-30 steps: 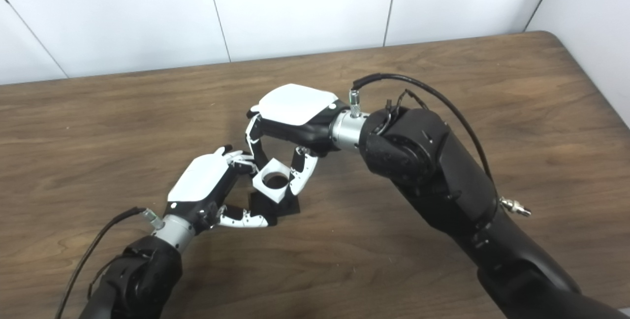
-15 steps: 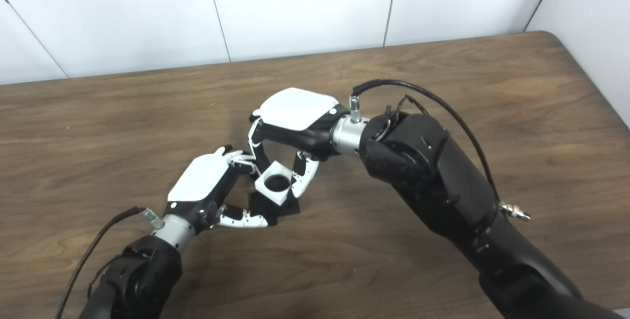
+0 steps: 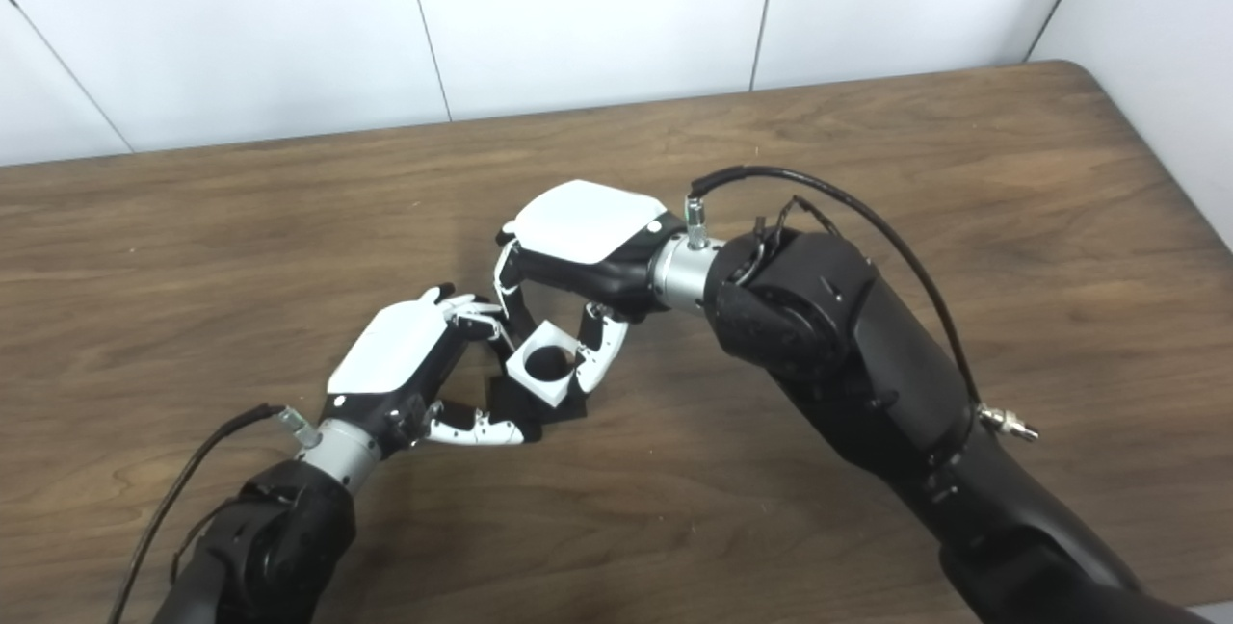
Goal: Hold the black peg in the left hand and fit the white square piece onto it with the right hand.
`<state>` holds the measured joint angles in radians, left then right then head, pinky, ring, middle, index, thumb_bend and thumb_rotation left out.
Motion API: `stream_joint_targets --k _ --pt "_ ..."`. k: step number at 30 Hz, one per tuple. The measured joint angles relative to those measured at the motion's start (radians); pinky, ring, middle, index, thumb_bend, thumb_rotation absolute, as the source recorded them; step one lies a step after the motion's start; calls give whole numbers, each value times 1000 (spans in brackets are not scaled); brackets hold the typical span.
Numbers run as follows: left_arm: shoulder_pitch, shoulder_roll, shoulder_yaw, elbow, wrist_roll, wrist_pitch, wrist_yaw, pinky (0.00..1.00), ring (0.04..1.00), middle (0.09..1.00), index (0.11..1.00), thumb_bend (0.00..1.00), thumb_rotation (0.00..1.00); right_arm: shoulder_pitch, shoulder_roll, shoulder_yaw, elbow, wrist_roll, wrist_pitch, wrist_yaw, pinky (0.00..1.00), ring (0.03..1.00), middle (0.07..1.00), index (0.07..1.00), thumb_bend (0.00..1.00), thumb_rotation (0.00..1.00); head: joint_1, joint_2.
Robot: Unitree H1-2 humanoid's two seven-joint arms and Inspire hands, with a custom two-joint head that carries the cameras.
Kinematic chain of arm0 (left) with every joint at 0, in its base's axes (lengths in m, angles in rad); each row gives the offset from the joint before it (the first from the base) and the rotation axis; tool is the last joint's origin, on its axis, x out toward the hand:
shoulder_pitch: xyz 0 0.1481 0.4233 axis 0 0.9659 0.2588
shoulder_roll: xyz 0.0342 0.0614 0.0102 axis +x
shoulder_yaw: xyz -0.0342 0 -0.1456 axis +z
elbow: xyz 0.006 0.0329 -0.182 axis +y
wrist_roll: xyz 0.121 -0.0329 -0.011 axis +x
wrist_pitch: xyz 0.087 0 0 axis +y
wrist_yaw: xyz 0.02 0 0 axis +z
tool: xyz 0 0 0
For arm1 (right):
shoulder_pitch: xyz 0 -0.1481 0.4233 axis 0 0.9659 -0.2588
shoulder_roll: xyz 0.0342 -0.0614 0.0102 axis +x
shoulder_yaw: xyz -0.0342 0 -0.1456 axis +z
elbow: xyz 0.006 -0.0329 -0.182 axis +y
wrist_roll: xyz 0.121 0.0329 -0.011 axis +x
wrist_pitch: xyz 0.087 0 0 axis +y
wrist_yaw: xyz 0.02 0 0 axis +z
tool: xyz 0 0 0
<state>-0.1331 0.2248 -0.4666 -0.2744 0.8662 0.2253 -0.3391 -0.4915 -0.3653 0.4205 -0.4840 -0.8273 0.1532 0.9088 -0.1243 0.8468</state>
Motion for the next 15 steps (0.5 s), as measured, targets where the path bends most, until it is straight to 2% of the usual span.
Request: stream_joint_targets --k 15 --pt "0 0 0 -1 1 2 -3 1000 892 790 485 521 53 0 6 -1 6 -2 -5 -6 889 923 774 483 525 136 3 3"
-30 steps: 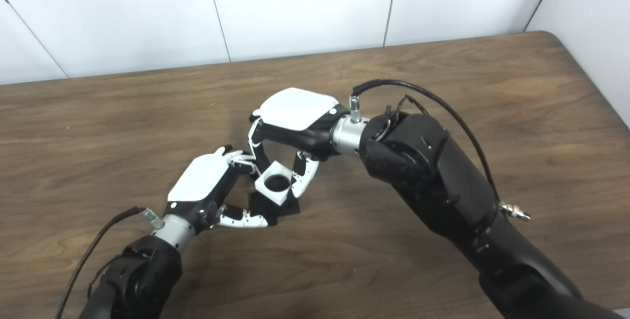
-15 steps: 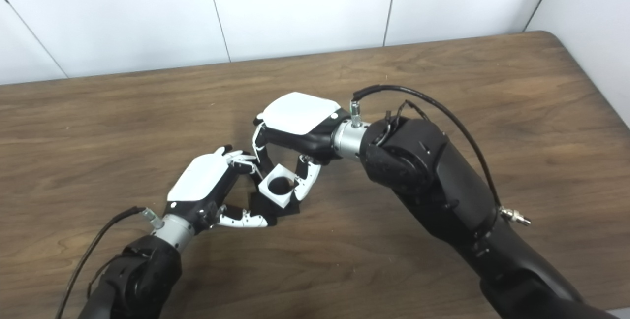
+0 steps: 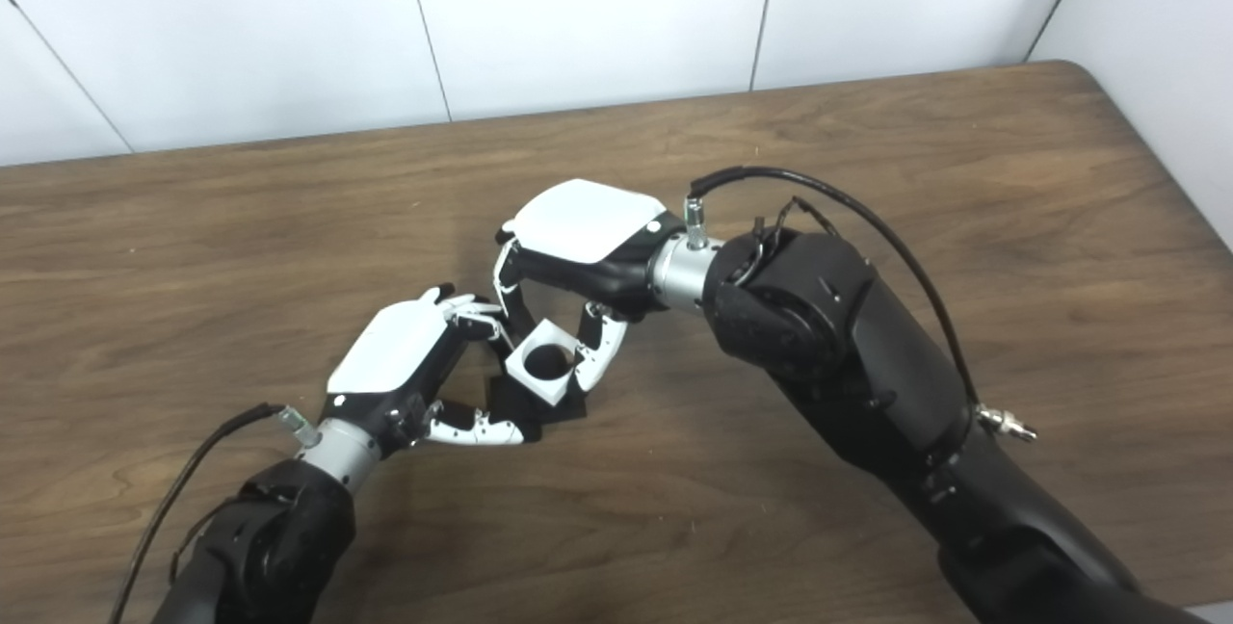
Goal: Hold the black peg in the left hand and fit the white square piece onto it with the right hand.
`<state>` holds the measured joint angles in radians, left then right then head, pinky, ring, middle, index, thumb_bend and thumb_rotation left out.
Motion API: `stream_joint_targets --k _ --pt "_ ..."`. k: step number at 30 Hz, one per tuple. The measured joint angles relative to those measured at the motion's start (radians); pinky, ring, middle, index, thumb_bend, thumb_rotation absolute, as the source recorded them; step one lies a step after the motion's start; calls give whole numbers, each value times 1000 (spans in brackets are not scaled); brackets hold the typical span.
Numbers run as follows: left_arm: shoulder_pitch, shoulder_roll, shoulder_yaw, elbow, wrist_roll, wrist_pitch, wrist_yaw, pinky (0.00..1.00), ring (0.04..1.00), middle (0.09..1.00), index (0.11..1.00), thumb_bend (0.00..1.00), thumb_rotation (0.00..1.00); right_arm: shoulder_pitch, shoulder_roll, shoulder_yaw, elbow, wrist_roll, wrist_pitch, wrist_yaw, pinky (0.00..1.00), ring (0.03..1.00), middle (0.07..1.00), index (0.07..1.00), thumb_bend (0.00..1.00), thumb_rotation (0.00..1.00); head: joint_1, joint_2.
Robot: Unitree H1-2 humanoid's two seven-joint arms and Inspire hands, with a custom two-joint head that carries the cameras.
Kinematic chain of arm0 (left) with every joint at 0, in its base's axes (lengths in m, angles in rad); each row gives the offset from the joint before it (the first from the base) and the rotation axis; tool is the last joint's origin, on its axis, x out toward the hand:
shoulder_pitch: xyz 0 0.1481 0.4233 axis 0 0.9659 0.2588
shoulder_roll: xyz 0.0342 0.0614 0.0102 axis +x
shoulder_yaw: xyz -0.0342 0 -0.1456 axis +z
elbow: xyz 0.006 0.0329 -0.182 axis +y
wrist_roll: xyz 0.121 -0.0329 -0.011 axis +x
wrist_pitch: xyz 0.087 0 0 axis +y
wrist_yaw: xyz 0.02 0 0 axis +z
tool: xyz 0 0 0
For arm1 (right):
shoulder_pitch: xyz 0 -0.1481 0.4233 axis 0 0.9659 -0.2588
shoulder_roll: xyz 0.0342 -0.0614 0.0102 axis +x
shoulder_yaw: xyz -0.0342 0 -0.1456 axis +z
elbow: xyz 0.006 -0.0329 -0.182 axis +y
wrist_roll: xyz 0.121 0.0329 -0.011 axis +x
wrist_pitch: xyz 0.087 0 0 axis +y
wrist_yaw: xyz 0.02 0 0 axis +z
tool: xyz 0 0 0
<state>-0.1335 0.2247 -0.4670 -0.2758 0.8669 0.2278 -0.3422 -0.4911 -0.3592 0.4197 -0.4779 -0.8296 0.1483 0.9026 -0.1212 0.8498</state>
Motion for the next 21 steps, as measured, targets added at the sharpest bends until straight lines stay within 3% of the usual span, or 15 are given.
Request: stream_joint_targets --k 21 --pt "-4 0 -3 -6 9 7 -14 1000 892 790 485 521 53 0 13 -3 27 1 -1 -7 878 920 772 483 525 135 8 12"
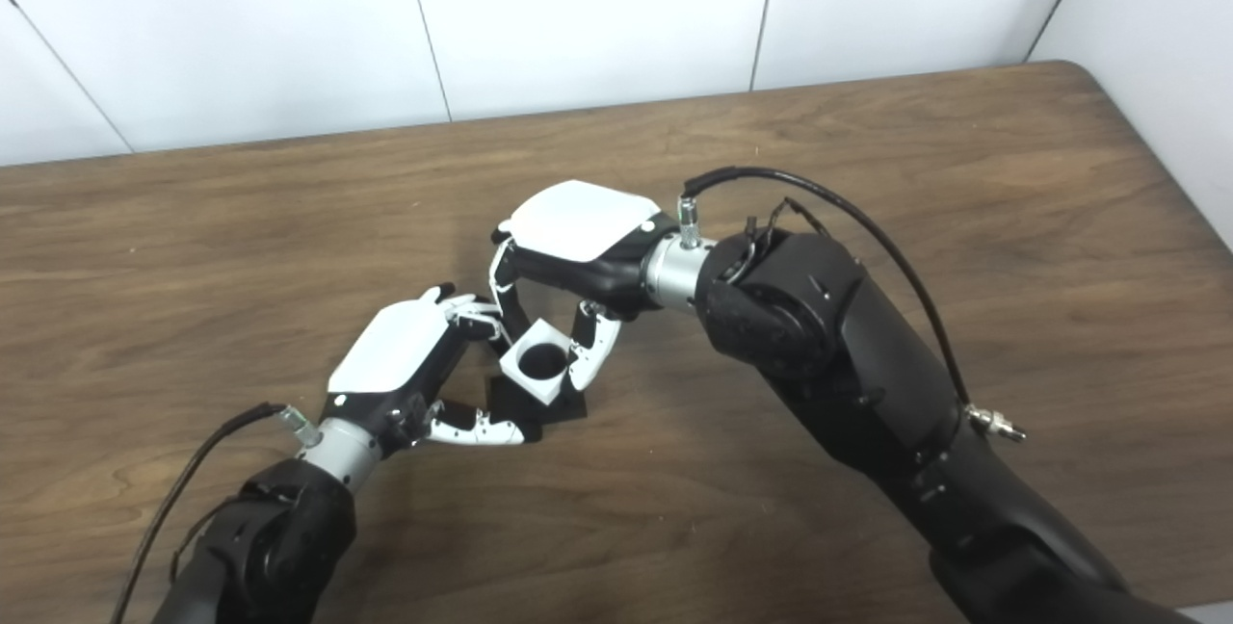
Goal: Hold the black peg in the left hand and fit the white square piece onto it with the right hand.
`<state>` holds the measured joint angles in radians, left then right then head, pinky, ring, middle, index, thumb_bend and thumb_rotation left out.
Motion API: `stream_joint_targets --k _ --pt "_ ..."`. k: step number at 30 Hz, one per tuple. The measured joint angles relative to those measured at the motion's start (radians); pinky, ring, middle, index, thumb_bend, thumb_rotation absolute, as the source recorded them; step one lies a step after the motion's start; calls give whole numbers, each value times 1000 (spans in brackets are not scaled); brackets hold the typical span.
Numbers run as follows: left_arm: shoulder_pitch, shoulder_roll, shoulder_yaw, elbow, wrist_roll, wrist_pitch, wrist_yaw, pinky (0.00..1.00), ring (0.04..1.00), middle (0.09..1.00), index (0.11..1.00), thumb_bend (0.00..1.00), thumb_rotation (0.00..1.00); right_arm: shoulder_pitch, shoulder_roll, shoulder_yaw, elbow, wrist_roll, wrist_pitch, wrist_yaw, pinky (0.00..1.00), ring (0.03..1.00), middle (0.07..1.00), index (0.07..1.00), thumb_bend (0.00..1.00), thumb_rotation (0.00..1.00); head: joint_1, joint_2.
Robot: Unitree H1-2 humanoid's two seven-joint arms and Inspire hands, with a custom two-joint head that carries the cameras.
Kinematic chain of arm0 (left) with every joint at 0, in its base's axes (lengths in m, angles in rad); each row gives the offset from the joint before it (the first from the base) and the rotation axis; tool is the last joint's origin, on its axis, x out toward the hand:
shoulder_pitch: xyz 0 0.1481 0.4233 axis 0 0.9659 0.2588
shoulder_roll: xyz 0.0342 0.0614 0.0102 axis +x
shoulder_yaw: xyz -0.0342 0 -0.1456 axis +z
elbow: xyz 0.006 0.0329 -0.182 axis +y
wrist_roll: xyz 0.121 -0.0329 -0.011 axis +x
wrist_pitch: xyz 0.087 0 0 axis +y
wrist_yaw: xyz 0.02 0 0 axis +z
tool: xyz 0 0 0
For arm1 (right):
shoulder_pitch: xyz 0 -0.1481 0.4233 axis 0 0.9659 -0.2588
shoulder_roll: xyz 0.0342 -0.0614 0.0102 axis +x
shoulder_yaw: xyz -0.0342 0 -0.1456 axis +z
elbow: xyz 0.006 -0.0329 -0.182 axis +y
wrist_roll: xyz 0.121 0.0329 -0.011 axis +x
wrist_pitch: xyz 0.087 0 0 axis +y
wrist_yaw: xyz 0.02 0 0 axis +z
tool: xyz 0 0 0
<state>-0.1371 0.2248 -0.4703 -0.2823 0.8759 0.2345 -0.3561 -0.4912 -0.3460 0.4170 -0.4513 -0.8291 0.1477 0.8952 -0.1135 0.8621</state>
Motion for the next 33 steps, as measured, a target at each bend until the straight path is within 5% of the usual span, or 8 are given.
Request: stream_joint_targets --k 33 --pt "-10 1 -3 -14 4 24 -30 1000 890 787 485 521 53 15 -5 -1 15 4 -3 -34 847 911 766 483 525 136 0 5"
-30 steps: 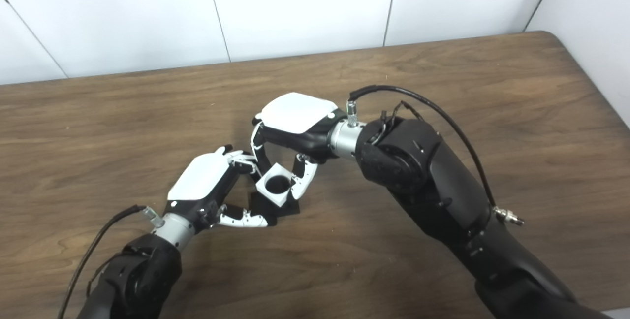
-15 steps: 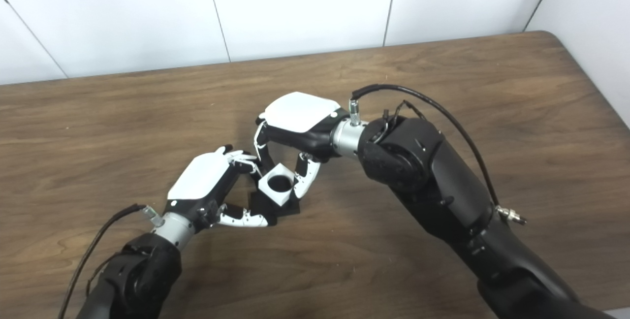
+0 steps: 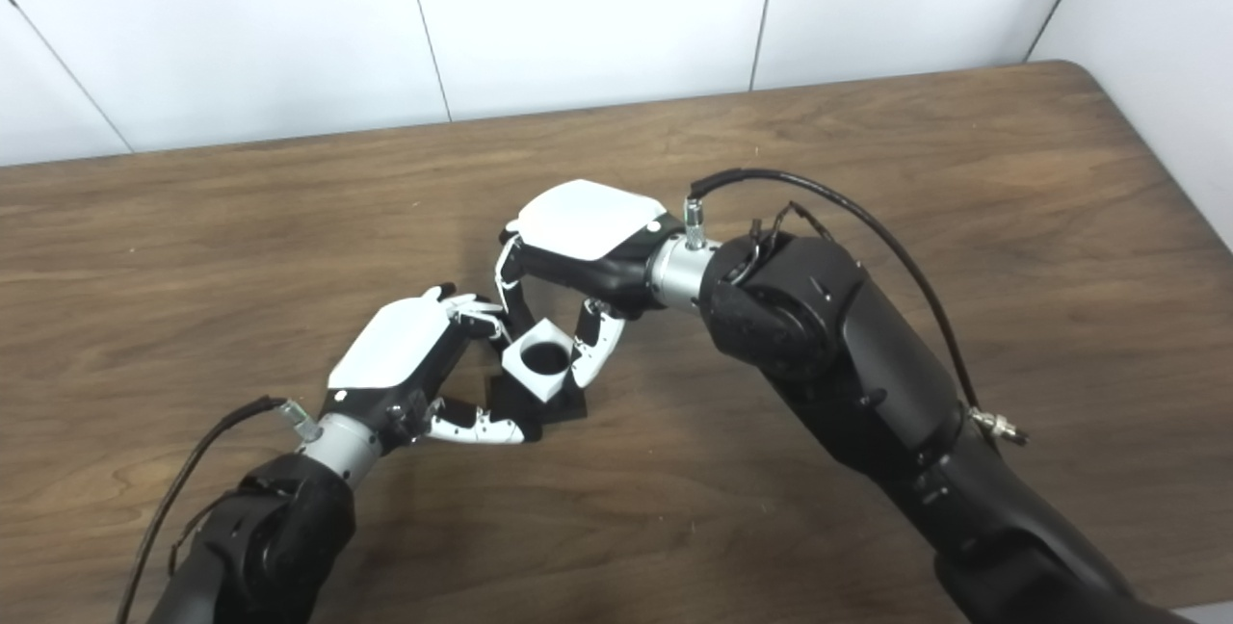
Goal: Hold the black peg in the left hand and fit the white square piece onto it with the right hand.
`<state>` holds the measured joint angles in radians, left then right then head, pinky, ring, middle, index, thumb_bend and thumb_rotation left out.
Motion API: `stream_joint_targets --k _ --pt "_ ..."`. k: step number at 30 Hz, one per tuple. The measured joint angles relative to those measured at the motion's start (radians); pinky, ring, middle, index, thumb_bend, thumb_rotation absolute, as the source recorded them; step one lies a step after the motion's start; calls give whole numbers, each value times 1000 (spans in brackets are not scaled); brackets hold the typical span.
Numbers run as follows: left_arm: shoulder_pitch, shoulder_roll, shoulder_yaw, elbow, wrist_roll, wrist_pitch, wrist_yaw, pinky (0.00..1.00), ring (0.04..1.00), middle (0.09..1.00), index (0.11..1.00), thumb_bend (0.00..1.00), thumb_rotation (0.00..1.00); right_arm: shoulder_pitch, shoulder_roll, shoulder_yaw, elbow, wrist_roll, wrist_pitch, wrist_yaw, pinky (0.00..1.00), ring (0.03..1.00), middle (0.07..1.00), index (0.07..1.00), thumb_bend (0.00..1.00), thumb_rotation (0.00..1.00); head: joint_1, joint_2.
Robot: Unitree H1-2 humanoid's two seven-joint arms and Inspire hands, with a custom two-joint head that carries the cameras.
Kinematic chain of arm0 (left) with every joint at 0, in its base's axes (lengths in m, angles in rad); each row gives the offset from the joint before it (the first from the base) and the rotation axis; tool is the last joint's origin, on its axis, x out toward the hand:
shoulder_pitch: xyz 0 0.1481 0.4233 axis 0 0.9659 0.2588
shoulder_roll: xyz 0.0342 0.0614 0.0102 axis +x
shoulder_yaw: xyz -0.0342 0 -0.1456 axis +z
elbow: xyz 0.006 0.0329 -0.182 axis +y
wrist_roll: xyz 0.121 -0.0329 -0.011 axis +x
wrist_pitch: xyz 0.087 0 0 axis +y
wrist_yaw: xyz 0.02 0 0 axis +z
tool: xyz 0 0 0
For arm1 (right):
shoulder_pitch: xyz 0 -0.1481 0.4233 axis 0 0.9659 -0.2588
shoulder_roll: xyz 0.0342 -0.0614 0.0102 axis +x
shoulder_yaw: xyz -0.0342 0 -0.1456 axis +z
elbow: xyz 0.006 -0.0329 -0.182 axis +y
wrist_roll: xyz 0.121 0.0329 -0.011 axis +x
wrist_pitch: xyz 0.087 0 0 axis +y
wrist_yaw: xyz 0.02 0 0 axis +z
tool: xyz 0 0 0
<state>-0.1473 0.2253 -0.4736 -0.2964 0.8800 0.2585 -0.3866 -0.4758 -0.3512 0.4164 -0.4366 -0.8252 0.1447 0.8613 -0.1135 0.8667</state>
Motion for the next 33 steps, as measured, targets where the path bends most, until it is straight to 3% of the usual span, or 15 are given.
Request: stream_joint_targets --k 22,23,24,25,28,33 --pt "-1 0 0 4 -3 0 8 1000 898 790 486 520 52 7 -1 0 18 -5 -23 -7 832 898 774 492 525 151 -5 0" --pt "-1 0 0 4 -3 1 8 1000 899 791 486 520 53 7 -1 0 18 -5 -27 -7 831 898 776 547 721 199 -5 0" --pt "-1 0 0 4 -2 1 8 1000 897 791 486 520 53 7 -1 -1 18 -5 -30 -7 829 900 782 588 855 242 -3 0" --pt "-1 0 -1 3 -2 2 8 1000 896 791 486 520 53 7 -2 -1 18 -5 -32 -7 828 900 786 605 906 262 -5 2" --pt "-1 0 -2 3 1 3 8 1000 894 789 486 520 53 8 -3 -3 18 -5 -33 -7 833 904 799 639 986 302 -5 3" --pt "-1 0 -3 3 2 1 8 1000 888 786 485 521 53 9 -4 -3 18 -10 -33 -6 846 908 820 680 1000 323 -5 5"
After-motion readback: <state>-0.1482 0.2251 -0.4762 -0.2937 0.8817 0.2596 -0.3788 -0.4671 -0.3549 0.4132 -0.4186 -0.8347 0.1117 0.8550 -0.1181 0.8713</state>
